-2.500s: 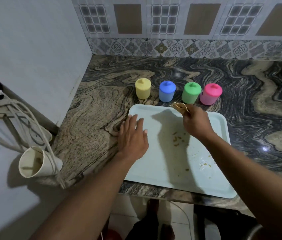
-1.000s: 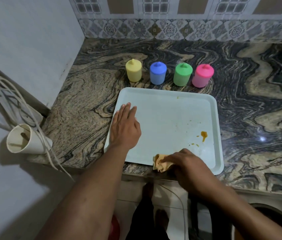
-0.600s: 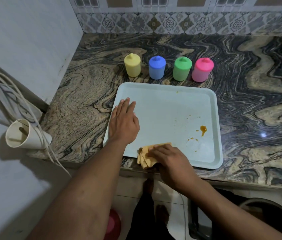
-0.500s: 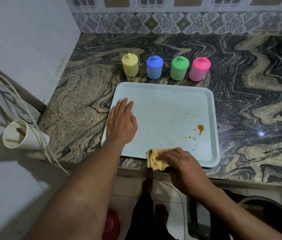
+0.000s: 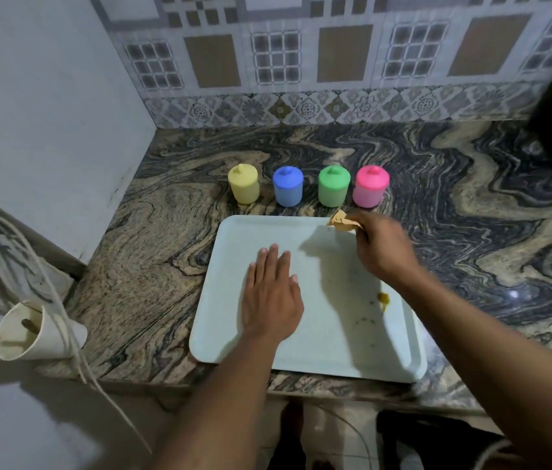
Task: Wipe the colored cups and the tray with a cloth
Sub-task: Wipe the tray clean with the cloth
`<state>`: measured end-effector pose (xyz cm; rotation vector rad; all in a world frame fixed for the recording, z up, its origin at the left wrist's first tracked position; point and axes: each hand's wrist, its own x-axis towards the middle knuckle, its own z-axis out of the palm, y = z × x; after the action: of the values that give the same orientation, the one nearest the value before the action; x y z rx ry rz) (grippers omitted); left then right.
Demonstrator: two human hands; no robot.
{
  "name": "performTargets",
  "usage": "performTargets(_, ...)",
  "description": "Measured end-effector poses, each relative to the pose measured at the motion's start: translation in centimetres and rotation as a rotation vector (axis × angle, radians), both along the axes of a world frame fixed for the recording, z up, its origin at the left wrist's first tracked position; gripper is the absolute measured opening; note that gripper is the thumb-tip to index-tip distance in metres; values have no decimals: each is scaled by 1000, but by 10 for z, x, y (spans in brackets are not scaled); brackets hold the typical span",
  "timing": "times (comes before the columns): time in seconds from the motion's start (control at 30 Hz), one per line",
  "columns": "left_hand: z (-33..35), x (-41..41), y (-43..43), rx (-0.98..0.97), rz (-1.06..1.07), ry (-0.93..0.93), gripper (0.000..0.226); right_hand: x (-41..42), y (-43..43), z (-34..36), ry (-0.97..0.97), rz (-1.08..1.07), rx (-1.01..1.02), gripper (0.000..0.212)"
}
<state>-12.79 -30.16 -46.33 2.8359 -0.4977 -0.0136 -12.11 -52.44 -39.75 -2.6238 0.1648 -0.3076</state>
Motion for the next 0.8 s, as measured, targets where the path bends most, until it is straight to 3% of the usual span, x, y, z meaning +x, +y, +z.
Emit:
performTargets(0.1, -4, 3, 0, -2, 19, -7, 58, 26, 7, -18, 89, 89, -140, 37)
performTargets(0.23, -3, 3, -3, 14, 30, -38, 57, 19, 22, -45, 78, 36, -250, 38)
performTargets(0.43, -1, 3, -2, 35, 40, -40, 56, 17, 16, -46, 122, 76, -186, 54)
performTargets(0.8, 2, 5, -4, 13, 49, -28, 56, -80, 47, -44, 110, 231, -136, 47)
